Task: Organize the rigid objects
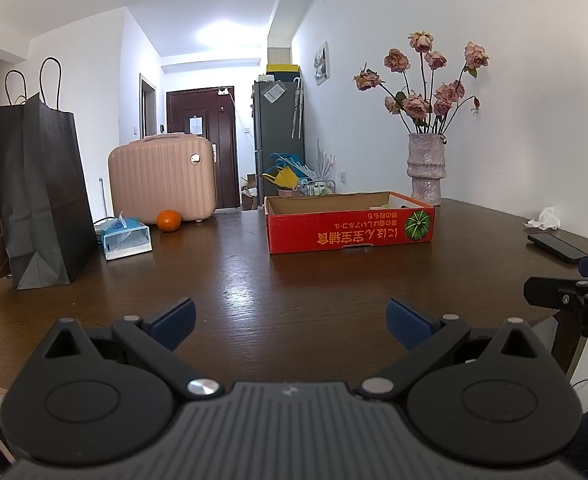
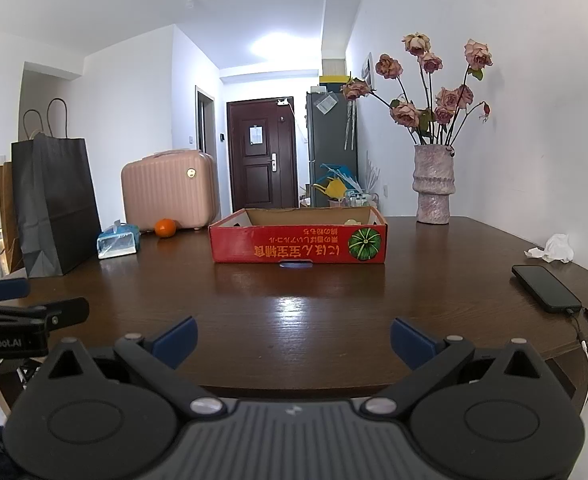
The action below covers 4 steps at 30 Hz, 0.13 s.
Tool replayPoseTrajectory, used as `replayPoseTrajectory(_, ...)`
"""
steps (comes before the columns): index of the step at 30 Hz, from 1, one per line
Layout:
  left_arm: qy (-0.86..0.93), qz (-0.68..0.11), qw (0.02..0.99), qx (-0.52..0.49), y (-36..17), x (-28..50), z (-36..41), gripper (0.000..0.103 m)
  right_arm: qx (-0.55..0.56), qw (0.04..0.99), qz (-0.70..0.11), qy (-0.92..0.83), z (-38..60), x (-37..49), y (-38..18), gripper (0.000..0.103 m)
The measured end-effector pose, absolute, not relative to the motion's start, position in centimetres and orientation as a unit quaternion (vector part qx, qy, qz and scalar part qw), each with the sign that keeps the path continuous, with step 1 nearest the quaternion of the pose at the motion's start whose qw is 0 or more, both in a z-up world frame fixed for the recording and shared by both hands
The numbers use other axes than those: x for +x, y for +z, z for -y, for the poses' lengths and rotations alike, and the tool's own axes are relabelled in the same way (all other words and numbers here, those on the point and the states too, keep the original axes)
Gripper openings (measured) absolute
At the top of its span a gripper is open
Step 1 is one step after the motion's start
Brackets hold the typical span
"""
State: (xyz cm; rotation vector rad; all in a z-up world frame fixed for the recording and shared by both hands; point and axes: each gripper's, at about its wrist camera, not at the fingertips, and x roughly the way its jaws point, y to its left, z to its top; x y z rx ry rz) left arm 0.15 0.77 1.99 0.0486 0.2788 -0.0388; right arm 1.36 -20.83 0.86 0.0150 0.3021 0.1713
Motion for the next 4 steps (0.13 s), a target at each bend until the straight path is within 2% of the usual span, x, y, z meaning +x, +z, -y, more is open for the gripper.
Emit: replayPoseTrajectory(4, -0.021, -0.136, 0.990, 0.027, 2.00, 0.17, -0.77, 0.103, 0.008, 0.985, -0.151, 0.086, 20.85, 1.35, 0.87, 0.103)
